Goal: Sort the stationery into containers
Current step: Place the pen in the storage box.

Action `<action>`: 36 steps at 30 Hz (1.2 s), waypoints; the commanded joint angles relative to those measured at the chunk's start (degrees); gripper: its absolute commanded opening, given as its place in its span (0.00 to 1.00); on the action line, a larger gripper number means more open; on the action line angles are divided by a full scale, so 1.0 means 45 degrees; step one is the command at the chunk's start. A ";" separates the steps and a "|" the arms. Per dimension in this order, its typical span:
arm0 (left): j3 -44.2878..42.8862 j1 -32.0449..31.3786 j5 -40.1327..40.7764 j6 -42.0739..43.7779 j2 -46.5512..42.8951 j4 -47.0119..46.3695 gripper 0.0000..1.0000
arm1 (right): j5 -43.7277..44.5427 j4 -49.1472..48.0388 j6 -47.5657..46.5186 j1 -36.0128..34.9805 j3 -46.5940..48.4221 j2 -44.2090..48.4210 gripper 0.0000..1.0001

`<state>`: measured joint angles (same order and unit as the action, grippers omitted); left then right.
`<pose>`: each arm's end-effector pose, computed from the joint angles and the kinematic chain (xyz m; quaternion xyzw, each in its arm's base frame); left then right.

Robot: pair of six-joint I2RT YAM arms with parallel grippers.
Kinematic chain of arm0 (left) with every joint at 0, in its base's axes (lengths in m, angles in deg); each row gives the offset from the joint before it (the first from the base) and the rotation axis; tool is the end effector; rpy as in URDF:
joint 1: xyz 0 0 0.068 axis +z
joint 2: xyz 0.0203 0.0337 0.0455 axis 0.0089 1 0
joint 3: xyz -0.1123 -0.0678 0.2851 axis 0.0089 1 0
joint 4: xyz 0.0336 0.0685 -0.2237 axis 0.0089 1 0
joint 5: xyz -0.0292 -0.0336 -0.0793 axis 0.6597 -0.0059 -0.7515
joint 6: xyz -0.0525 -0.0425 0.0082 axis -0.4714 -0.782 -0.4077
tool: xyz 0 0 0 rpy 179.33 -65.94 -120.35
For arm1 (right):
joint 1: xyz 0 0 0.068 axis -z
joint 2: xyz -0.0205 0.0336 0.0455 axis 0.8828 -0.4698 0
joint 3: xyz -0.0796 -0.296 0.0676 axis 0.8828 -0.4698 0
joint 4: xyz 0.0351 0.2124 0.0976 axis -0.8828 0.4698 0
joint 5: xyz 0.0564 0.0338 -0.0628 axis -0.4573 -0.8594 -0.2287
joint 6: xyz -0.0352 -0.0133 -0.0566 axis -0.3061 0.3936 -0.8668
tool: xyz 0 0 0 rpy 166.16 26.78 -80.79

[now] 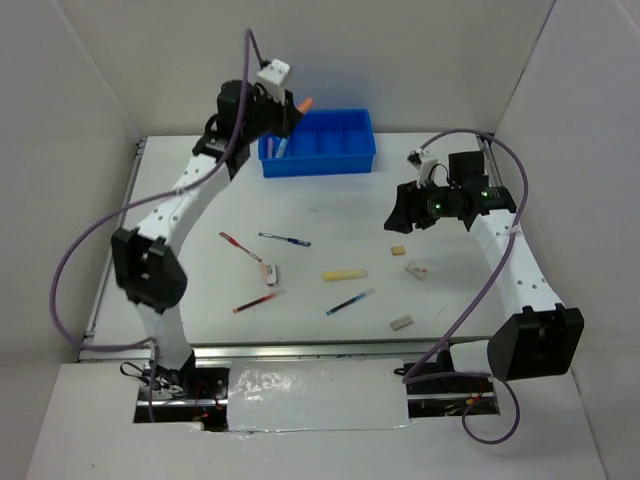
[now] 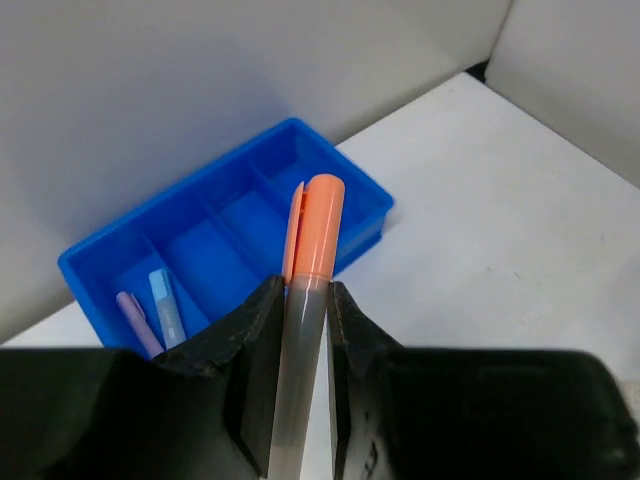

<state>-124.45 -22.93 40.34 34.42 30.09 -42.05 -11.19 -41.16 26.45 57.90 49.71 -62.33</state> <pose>0.3758 -0.1748 0.4609 0.2107 0.6895 -0.2135 0.6593 0.2364 0.0507 0.3729 -0.2308 0.8600 0.2857 0.3543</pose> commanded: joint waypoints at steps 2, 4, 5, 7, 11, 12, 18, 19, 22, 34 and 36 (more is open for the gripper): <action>-0.5559 0.2101 -0.1295 -0.3928 0.4387 0.3763 0.00 | -0.0169 -0.0823 0.0234 -0.0089 -0.0361 0.0163 0.65; -0.7965 0.2686 -0.0984 -0.4361 0.6499 0.4118 0.00 | -0.0266 -0.0706 0.0098 -0.0129 -0.0400 0.0124 0.65; -0.8455 0.2883 -0.0731 -0.4692 0.7008 0.4080 0.00 | -0.0190 -0.0609 0.0058 -0.0226 -0.0420 0.0124 0.65; -0.8424 0.3176 -0.0417 -0.4988 0.7657 0.3053 0.00 | -0.0131 -0.0414 -0.0155 -0.0305 -0.0439 0.0163 0.65; -0.5299 0.3002 0.1690 -0.3544 0.7345 -0.0348 0.00 | 0.0123 -0.0393 -0.0313 -0.0441 -0.0770 0.0397 0.65; -0.5296 0.3157 0.1403 -0.3659 0.7461 -0.0915 0.00 | 0.0123 -0.0354 -0.0332 -0.0461 -0.0791 0.0417 0.65; -0.6468 0.2983 0.1553 -0.3914 0.8692 -0.1173 0.00 | 0.0241 -0.0354 -0.0313 -0.0657 -0.0889 0.0183 0.64; -0.6429 0.2925 0.1730 -0.3895 0.8770 -0.1542 0.00 | 0.0221 -0.0354 -0.0294 -0.0715 -0.0831 0.0067 0.64; -0.6507 0.2690 0.2376 -0.3953 0.9024 -0.1876 0.00 | 0.0202 -0.0315 -0.0255 -0.0832 -0.0733 -0.0051 0.64; -0.6623 0.2416 0.3273 -0.4441 1.0663 -0.4690 0.00 | 0.0826 -0.0276 -0.0527 -0.1457 -0.0733 -0.0267 0.64; -0.6800 0.2436 0.3469 -0.4403 1.0918 -0.4748 0.02 | 0.0885 -0.0237 -0.0547 -0.1535 -0.0732 -0.0305 0.64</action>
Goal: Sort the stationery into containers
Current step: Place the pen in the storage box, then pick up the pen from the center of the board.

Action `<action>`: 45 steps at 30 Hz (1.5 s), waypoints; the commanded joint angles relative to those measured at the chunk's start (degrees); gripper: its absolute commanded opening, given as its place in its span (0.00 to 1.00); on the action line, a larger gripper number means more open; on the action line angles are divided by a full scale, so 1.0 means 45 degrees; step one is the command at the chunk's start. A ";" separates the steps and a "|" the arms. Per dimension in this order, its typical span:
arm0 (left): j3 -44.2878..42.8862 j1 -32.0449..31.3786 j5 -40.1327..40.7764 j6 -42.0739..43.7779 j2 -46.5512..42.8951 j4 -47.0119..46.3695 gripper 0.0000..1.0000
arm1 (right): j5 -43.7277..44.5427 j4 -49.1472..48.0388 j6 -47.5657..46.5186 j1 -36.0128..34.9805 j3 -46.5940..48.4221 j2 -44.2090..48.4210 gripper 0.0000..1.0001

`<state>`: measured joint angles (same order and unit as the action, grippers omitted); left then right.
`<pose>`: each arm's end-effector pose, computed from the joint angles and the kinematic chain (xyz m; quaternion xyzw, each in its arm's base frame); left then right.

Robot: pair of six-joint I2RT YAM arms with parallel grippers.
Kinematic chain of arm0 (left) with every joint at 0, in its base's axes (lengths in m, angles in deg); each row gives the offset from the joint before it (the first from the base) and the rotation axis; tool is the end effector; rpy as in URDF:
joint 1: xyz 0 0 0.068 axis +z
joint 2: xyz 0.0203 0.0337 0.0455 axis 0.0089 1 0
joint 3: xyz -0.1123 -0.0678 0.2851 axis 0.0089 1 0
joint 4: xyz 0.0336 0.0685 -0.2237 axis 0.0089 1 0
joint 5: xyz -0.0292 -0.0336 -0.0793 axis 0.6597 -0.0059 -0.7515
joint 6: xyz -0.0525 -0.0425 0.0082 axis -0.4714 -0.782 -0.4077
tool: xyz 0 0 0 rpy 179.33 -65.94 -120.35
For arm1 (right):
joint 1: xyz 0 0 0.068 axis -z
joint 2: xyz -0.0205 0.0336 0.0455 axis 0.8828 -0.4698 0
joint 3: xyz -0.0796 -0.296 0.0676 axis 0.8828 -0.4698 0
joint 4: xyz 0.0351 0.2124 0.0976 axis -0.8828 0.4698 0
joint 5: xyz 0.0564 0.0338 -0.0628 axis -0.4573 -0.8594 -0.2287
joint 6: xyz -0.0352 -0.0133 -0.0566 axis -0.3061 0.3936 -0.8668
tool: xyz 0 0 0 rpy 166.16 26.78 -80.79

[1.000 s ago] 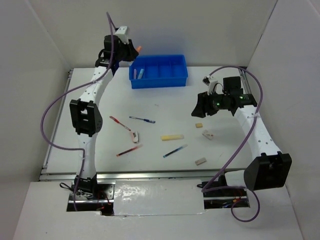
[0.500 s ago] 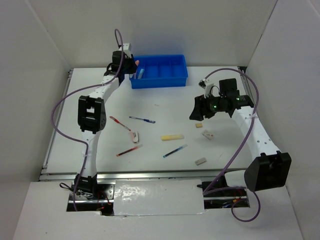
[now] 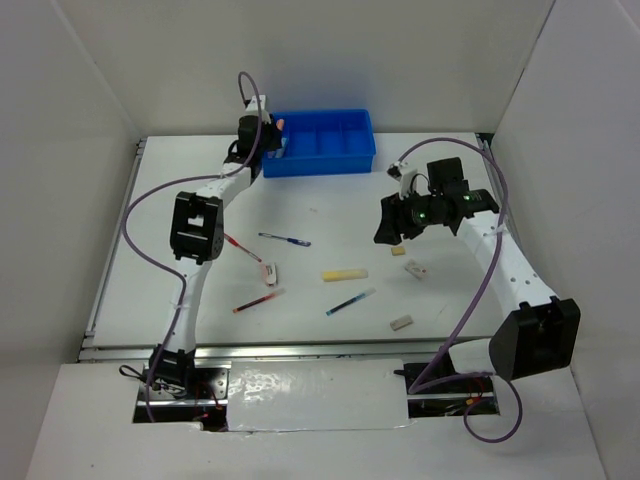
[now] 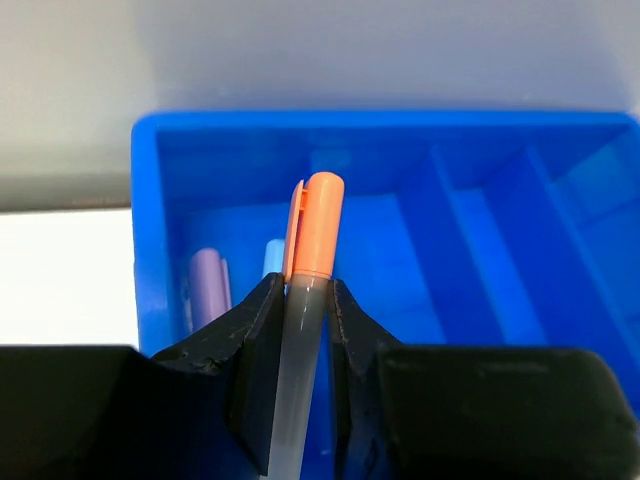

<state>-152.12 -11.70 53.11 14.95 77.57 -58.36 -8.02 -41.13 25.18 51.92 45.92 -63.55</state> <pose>0.6129 -0.1314 0.2431 -0.0576 0.7398 -0.1777 0.6464 0.2333 0.0732 0.3471 -0.2676 0.8697 0.2806 0.3055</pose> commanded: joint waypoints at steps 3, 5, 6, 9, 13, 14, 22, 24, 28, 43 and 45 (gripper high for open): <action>-0.0807 -0.0061 0.1005 -0.0016 0.0739 -0.1203 0.06 | 0.0278 -0.0183 -0.0480 -0.0361 0.0050 0.0025 0.64; -0.0885 -0.0080 0.0908 -0.0133 0.0858 -0.1184 0.14 | 0.0337 -0.0124 -0.0617 -0.0575 -0.0028 0.0025 0.64; -0.0847 -0.0080 0.0811 -0.0211 0.0916 -0.1203 0.25 | 0.0472 -0.0086 -0.0772 -0.0692 -0.0029 -0.0014 0.64; -0.0729 -0.0119 0.0479 -0.0270 0.0761 -0.1242 0.53 | 0.0765 0.0245 -0.1182 -0.1315 0.0049 -0.0326 0.64; -0.0671 -0.0080 0.0049 -0.0153 0.0293 -0.1321 0.61 | 0.1682 0.0189 -0.1652 -0.2390 -0.0203 -0.0618 0.64; -0.0651 -0.0080 -0.0165 -0.0134 -0.0056 -0.1321 0.66 | 0.1975 0.0092 -0.1730 -0.2663 -0.0282 -0.0678 0.64; 0.0070 0.0406 -0.1472 -0.0132 -0.3236 -0.0696 0.69 | 0.4240 -0.0924 -0.2431 -0.4695 -0.0595 -0.1926 0.61; 0.0595 0.0602 -0.2390 -0.0503 -0.4001 -0.0366 0.69 | 0.4593 -0.1139 -0.2686 -0.5203 -0.0595 -0.2297 0.60; 0.2137 0.1129 -0.4012 -0.0252 -0.6657 0.1136 0.69 | 0.5277 -0.1140 -0.3603 -0.5887 -0.0400 -0.3137 0.59; 1.1706 0.3746 -0.8523 0.0121 -1.4101 0.1374 0.68 | 0.6021 -0.1473 -0.4523 -0.6415 0.0986 -0.6047 0.59; 1.2276 0.4330 -0.8701 -0.0248 -1.4687 0.1355 0.68 | 0.6059 -0.1433 -0.4601 -0.6629 0.1240 -0.6263 0.59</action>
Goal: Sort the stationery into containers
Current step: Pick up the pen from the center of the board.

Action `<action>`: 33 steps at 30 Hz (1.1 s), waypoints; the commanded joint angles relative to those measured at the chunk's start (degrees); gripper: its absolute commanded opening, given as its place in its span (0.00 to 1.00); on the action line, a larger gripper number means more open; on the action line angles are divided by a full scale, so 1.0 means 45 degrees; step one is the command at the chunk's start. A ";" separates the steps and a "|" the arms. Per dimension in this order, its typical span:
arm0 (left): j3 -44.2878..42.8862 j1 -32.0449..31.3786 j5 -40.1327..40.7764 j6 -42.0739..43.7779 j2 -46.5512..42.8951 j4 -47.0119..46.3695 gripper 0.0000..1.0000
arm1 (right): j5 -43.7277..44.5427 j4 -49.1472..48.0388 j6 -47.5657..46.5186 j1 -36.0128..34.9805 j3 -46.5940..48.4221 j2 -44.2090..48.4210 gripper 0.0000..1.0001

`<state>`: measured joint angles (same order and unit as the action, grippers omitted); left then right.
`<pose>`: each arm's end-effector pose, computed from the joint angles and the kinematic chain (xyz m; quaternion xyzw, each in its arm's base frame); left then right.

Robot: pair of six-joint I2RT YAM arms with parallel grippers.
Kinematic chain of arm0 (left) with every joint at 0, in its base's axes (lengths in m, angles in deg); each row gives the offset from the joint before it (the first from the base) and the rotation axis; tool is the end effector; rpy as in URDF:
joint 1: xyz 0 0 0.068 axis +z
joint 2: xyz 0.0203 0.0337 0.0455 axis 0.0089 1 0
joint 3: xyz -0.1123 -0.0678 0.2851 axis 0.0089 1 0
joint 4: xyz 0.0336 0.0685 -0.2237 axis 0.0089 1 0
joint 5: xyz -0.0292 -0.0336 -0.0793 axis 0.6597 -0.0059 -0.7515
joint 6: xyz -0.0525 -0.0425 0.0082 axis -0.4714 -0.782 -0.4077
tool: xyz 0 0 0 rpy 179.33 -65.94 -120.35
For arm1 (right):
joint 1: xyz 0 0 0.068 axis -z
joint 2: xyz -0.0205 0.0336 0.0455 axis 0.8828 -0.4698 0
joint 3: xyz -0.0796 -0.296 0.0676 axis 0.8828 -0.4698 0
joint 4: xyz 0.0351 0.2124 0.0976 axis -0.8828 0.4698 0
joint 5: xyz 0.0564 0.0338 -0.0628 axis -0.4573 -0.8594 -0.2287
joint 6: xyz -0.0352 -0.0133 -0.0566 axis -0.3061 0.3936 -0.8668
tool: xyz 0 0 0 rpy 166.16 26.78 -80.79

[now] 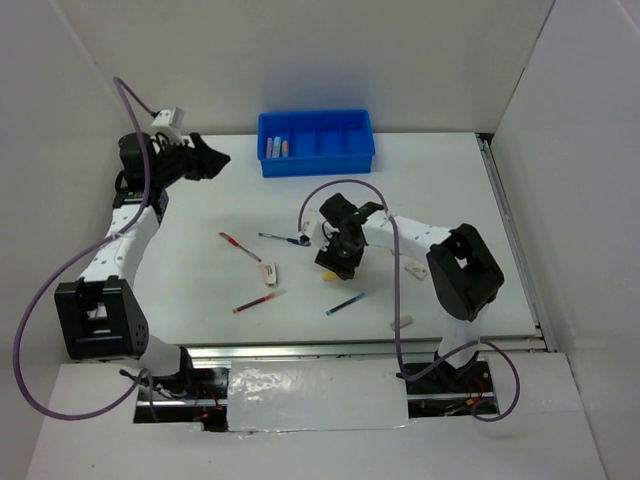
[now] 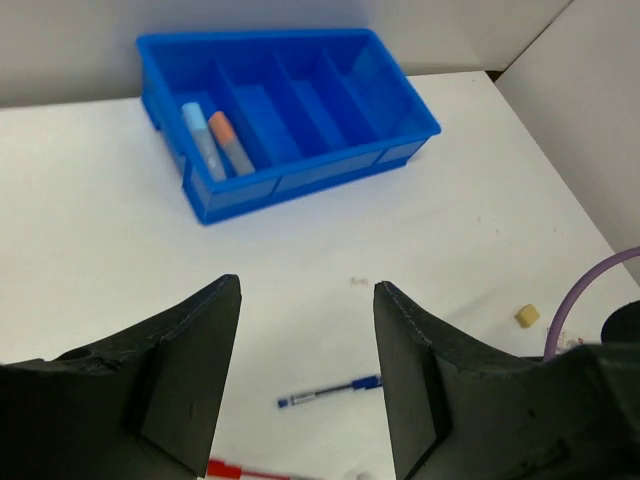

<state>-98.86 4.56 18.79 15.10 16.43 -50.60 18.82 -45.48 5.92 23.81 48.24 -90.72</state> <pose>0.3401 -0.0058 0.4099 0.0398 0.7348 -0.2970 0.6084 0.2653 0.2184 0.2226 -0.5718 0.8051 0.0794 0.1363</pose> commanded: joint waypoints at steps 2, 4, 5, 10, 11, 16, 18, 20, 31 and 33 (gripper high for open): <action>0.1085 0.1322 -0.1466 -0.0537 -0.1472 -0.0447 0.68 | 0.0212 -0.0408 -0.0459 -0.0559 0.0901 -0.0519 0.59; 0.1320 0.1675 -0.1797 -0.0869 -0.1650 -0.0447 0.68 | 0.0349 -0.0349 -0.0615 -0.0755 0.1038 -0.0830 0.59; 0.1360 0.1870 -0.1915 -0.0986 -0.1728 -0.0467 0.68 | 0.0388 -0.0330 -0.0770 -0.0813 0.1077 -0.0948 0.59; 0.1477 0.2731 -0.2559 -0.1573 -0.1767 -0.0428 0.67 | 0.0486 0.0002 -0.1045 -0.1145 0.1526 -0.1476 0.59; 0.1593 0.2848 -0.2599 -0.1593 -0.1787 -0.0331 0.67 | 0.0602 -0.0036 -0.1084 -0.1165 0.1546 -0.1573 0.59; 0.2432 0.2986 -0.2698 -0.1418 -0.2468 -0.0486 0.66 | 0.0701 -0.0095 -0.1162 -0.1361 0.1819 -0.1925 0.49; 0.3076 0.2986 -0.2600 -0.1475 -0.2704 -0.0545 0.66 | 0.0720 -0.0017 -0.1182 -0.1361 0.2033 -0.2160 0.42; 0.3758 0.3102 -0.2658 -0.1612 -0.3055 -0.0603 0.65 | 0.0779 -0.0017 -0.1182 -0.1380 0.2132 -0.2258 0.34; 0.6495 0.1407 -0.1097 -0.2374 -0.5692 -0.2027 0.58 | -0.4216 0.0259 0.6583 0.0726 0.6330 -0.0853 0.00; 0.6750 0.0318 -0.0766 -0.2278 -0.5927 -0.2049 0.58 | -0.5623 -0.0912 0.8668 0.1663 0.6079 -0.0306 0.00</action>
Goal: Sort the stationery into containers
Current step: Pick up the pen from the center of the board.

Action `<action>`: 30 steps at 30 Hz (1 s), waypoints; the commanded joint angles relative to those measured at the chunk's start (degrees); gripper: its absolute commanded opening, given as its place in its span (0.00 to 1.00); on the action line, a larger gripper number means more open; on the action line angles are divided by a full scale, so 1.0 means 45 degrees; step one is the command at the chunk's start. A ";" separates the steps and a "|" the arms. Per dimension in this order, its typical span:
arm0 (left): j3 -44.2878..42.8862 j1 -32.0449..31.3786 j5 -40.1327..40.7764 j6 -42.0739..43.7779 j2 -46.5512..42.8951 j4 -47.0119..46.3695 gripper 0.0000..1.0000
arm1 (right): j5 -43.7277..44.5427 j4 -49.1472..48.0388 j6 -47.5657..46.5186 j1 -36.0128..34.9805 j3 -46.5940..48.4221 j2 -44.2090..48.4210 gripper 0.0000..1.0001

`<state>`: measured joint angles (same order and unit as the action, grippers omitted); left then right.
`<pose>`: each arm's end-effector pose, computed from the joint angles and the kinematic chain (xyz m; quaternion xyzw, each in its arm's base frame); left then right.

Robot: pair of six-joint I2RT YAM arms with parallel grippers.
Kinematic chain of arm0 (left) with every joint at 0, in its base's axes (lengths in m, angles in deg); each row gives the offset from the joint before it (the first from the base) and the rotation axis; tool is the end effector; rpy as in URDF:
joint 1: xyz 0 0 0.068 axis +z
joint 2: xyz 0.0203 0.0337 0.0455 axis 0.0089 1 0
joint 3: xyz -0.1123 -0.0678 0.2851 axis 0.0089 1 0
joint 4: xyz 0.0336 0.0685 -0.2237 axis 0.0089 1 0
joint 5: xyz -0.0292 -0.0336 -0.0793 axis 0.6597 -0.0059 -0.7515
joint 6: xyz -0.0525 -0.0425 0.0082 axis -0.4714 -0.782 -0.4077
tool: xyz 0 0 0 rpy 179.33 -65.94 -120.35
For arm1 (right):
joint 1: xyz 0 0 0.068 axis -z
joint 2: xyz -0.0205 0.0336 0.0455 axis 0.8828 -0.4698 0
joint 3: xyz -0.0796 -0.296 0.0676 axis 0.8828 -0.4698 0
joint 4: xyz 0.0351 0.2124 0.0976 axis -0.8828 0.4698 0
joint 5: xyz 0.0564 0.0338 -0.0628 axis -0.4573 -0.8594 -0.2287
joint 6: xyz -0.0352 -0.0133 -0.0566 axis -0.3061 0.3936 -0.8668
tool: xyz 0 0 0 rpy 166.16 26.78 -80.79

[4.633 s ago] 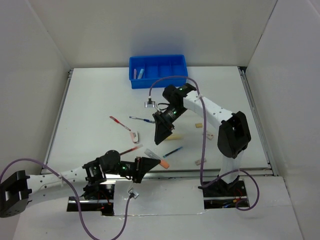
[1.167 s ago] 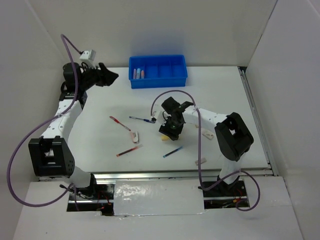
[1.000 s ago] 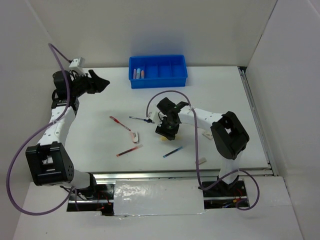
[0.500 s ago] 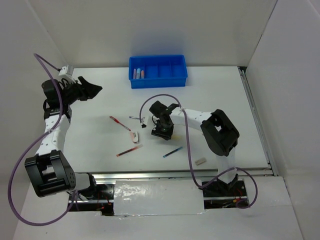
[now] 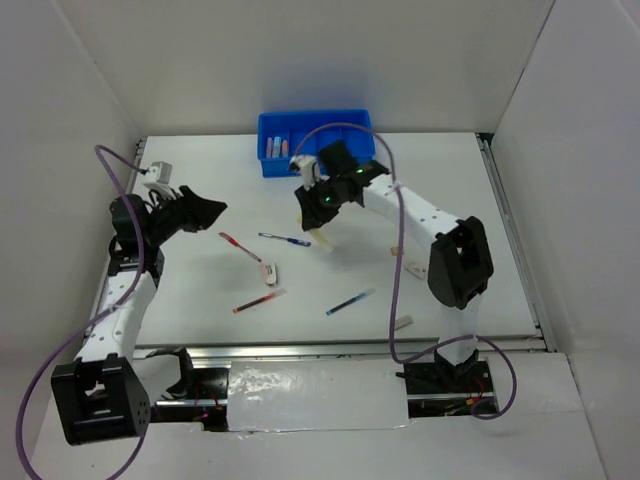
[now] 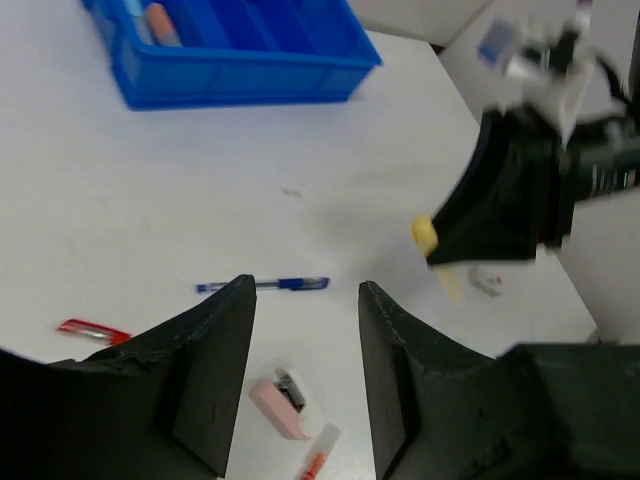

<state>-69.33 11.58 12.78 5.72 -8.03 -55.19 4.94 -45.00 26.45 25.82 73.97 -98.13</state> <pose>0.2135 0.0067 0.3509 -0.0317 0.7354 -0.3447 0.5826 0.3311 0.2674 0.3020 -0.4261 0.8379 0.2420 0.2403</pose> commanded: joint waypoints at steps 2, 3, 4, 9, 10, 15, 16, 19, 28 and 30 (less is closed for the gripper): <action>0.0092 -0.1968 0.0844 -0.0193 -0.0434 -0.0777 0.57 | -0.3339 -0.1954 0.5132 0.1647 -0.0086 0.1633 0.00; 0.0014 -0.2726 0.0884 -0.0193 -0.0241 -0.0698 0.55 | -0.3363 -0.2076 0.6006 0.1978 -0.0205 0.1693 0.00; -0.0180 -0.3004 0.0923 -0.0154 -0.0123 -0.0600 0.54 | -0.3383 -0.2290 0.6440 0.2155 -0.0341 0.1790 0.00; -0.0962 -0.4156 0.1333 0.0041 0.1106 0.0395 0.52 | -0.1831 -0.2410 0.9059 0.2626 -0.1007 0.2044 0.00; -0.1524 -0.4391 0.1237 0.0080 0.1380 0.0571 0.52 | -0.1357 -0.2196 0.9294 0.2587 -0.0987 0.2219 0.00; -0.3363 -0.5798 0.1100 -0.0153 0.3235 0.1664 0.58 | 0.0035 -0.2077 1.0604 0.2450 -0.1007 0.2592 0.00; -0.3985 -0.6013 0.1002 -0.0193 0.3528 0.1763 0.58 | 0.0074 -0.2038 1.0721 0.2411 -0.0949 0.2650 0.00; -0.5083 -0.7047 0.1021 -0.0212 0.4757 0.2291 0.63 | 0.0034 -0.1980 1.1014 0.2411 -0.0812 0.2631 0.00; -0.6392 -0.8612 0.1821 -0.0350 0.6342 0.2856 0.63 | -0.0687 -0.2233 1.1834 0.2821 -0.1299 0.2884 0.00; -0.6666 -0.8788 0.2153 -0.0272 0.6460 0.2955 0.62 | -0.0979 -0.2311 1.1913 0.2958 -0.1338 0.2962 0.00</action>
<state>-96.14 -27.26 20.24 4.70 20.48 -42.34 3.02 -53.44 77.90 38.19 68.31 -89.26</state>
